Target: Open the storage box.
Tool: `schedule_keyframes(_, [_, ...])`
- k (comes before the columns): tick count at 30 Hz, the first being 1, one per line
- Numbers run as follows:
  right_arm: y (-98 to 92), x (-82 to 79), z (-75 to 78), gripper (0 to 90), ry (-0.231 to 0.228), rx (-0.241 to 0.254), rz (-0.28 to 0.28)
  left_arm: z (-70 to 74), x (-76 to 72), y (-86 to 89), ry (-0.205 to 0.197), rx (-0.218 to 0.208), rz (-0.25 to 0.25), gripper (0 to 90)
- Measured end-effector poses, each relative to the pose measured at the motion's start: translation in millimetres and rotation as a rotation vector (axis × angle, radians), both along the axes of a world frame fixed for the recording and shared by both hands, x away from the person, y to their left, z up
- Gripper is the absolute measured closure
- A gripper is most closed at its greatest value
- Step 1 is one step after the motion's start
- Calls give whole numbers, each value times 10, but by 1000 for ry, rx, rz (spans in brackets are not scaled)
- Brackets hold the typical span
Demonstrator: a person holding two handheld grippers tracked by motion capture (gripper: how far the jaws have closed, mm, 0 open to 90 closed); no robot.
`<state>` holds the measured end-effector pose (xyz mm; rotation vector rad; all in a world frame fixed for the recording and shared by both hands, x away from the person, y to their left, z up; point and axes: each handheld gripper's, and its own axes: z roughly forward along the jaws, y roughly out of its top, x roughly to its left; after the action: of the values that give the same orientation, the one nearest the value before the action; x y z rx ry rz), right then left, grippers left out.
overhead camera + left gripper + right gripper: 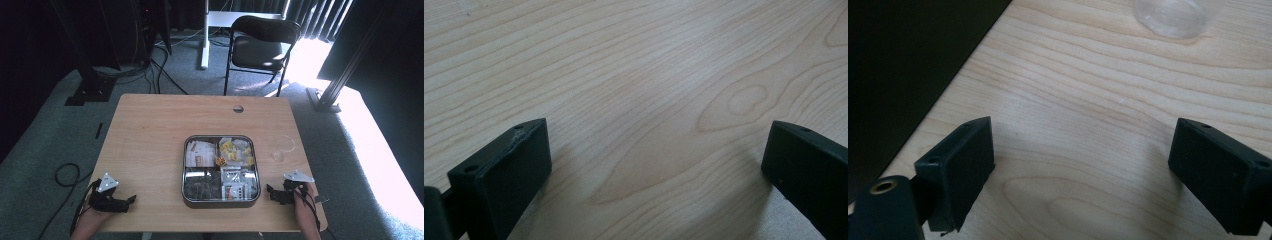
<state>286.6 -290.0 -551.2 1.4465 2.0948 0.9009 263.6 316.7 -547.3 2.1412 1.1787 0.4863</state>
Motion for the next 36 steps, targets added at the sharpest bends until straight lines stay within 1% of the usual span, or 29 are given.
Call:
schedule_keyframes(11, [6, -2, 1, 105, 0, 0, 19, 2, 0, 7, 2, 2, -4, 0])
schedule_keyframes(15, [7, -2, 1, 106, 0, 0, 19, 11, 4, -12, 9, 8, 14, 0])
schedule_keyframes(19, [7, -1, 2, 105, 0, 0, 19, 12, 7, -8, 8, 8, 18, 0])
schedule_keyframes(27, [6, -1, 1, 105, 0, 0, 19, 26, 19, 23, 24, 16, 30, 0])
schedule_keyframes(29, [6, -1, 1, 105, 0, 0, 19, 33, 31, 15, 31, 21, 28, 0])
schedule_keyframes(33, [6, -1, 1, 105, 0, 0, 19, 46, 60, -21, 46, 7, 11, 0])
schedule_keyframes(36, [6, -1, 1, 105, 0, 0, 19, 61, 68, -63, 37, 1, -1, 0])
